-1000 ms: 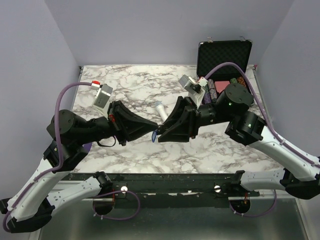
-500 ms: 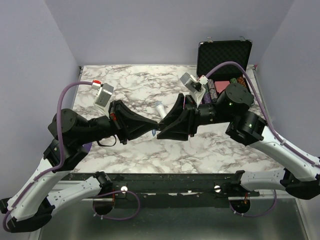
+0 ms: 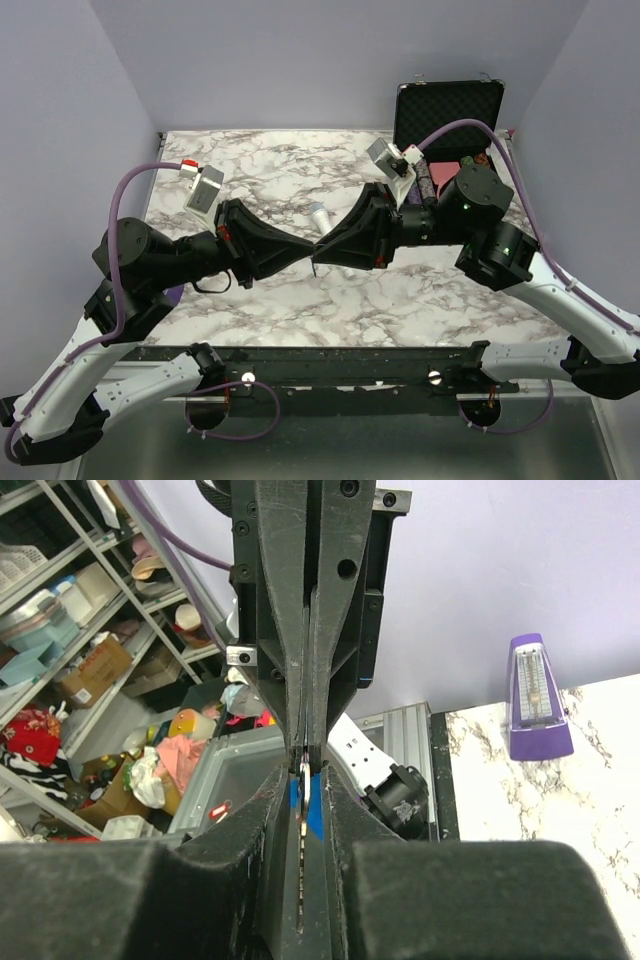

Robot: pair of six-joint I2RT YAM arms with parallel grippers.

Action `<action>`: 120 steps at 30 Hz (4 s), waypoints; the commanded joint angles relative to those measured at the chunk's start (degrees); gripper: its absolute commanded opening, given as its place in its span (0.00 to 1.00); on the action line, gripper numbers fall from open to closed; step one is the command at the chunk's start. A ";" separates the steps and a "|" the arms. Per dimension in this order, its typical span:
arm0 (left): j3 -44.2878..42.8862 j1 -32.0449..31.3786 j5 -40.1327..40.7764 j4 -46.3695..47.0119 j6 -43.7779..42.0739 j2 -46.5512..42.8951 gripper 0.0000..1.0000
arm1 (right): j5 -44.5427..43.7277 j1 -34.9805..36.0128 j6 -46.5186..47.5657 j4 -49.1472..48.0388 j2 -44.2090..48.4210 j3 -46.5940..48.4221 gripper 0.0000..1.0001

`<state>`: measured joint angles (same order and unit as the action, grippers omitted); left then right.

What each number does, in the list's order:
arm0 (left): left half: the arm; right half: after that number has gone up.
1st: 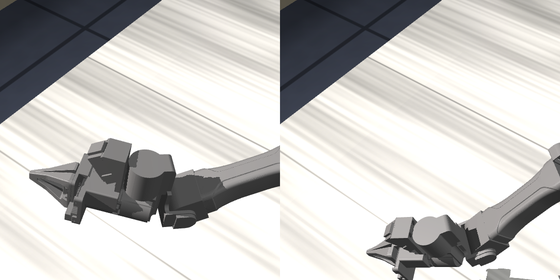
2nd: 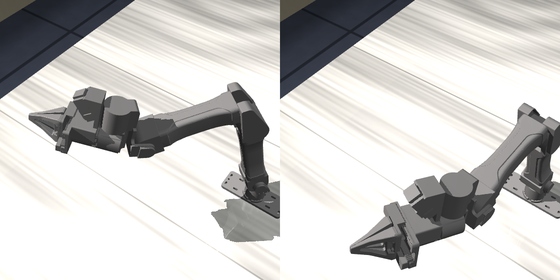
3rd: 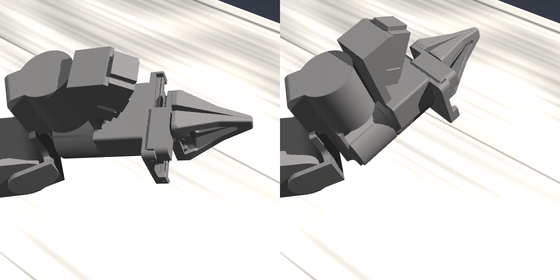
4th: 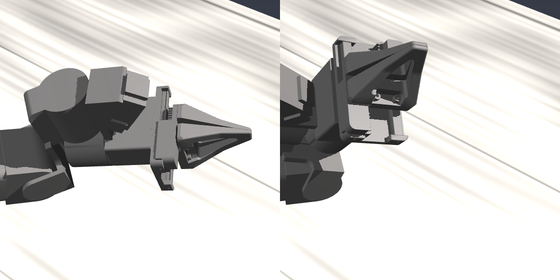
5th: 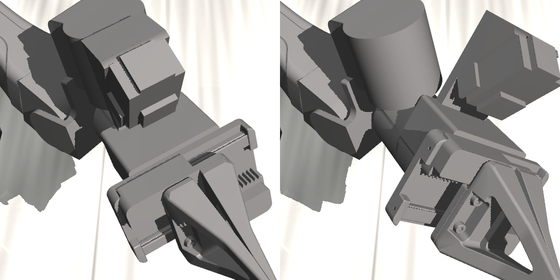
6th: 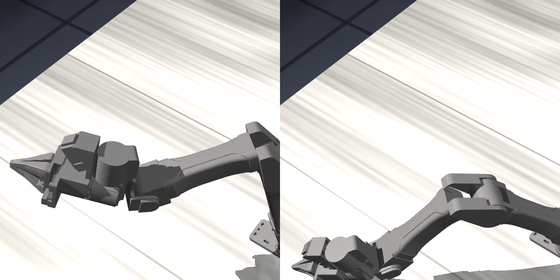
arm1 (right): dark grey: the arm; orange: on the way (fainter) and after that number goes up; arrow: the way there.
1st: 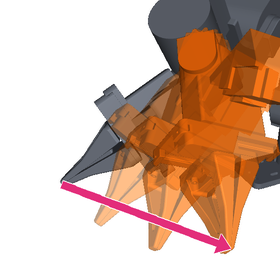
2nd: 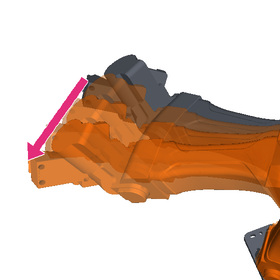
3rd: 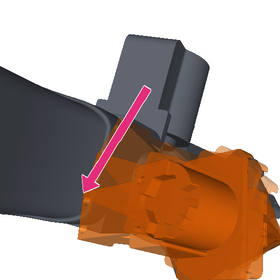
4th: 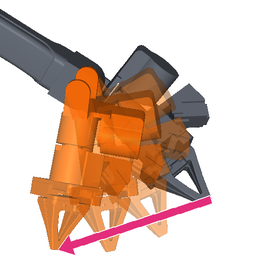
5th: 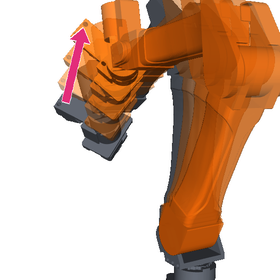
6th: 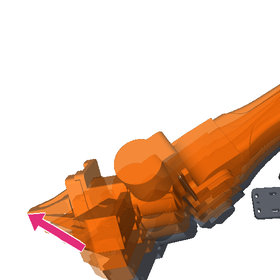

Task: Remove the keys from the keyring

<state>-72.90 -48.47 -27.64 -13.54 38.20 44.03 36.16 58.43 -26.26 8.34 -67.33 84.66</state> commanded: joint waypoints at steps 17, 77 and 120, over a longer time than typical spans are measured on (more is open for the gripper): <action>-3.47 -0.40 1.53 -4.83 -2.42 0.00 0.00 | -1.27 0.19 0.77 1.42 0.18 2.00 0.30; 8.66 -0.40 10.33 16.44 2.94 -9.14 0.60 | -2.68 0.19 -11.36 -24.86 -0.25 -4.16 0.01; 6.90 -1.63 7.86 16.53 2.15 -5.71 0.00 | -1.44 0.28 -11.44 -23.90 -0.79 -4.59 0.01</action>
<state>-64.84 -49.65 -19.31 3.70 41.15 38.68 33.41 58.43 -37.58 -15.29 -68.60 79.46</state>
